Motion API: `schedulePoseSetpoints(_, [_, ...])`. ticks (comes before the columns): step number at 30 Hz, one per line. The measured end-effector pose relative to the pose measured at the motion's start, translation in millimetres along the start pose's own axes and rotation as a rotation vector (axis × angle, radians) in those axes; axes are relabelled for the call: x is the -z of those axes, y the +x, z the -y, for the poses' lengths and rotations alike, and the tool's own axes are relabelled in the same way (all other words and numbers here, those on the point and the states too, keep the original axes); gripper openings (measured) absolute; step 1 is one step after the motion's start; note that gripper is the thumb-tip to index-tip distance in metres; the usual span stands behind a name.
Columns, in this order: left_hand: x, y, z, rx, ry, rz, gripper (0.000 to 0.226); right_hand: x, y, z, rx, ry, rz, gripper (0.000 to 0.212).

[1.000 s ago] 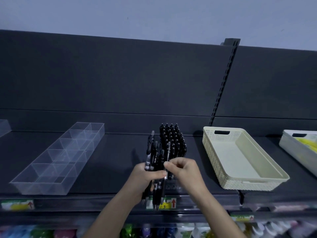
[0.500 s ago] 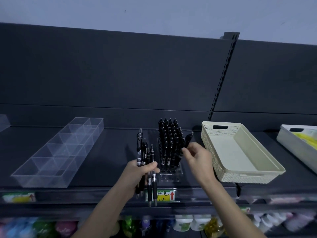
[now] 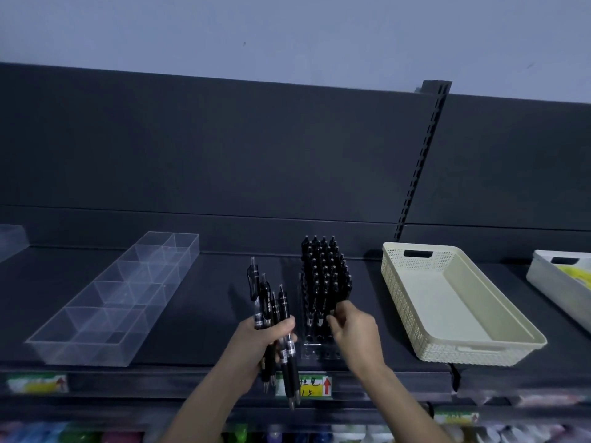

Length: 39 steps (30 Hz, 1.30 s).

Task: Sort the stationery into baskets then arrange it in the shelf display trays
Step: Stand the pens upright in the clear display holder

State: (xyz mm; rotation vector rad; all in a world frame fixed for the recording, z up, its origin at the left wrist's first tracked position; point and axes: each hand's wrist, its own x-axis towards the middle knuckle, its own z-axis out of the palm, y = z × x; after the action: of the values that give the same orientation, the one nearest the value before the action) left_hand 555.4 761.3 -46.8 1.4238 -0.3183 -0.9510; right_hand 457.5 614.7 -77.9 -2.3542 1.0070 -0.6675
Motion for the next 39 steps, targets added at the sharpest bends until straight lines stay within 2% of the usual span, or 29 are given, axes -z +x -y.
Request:
schedulePoseSetpoints(10, [-3.5, -0.6, -0.9, -0.018, 0.087, 0.058, 0.013, 0.0, -3.7, -7.1, -0.039, 0.125, 0.019, 0.023])
schedulePoseSetpoints(17, [-10.5, -1.1, 0.1, -0.027, 0.098, 0.080, 0.018, -2.1, -1.8, -3.3, -0.064, 0.063, 0.069, 0.024])
schedulePoseSetpoints(23, [-10.3, -1.7, 1.8, -0.024, 0.073, 0.071, 0.014, -5.8, -2.0, -8.5, -0.098, 0.039, 0.043, 0.009])
schedulePoseSetpoints(27, [-9.2, -1.4, 3.8, -0.020, 0.052, 0.065, 0.014, -8.6, -3.1, -10.5, -0.058, -0.017, 0.076, 0.023])
schedulePoseSetpoints(32, [-10.5, -1.2, 3.8, -0.021, 0.057, 0.063, 0.017, -10.7, -2.9, -10.8, -0.070, -0.016, 0.047, 0.015])
schedulePoseSetpoints(39, [-9.8, 1.3, 3.8, -0.007, 0.109, 0.071, 0.022, -13.9, -2.2, -11.9, -0.041, -0.053, 0.074, 0.018])
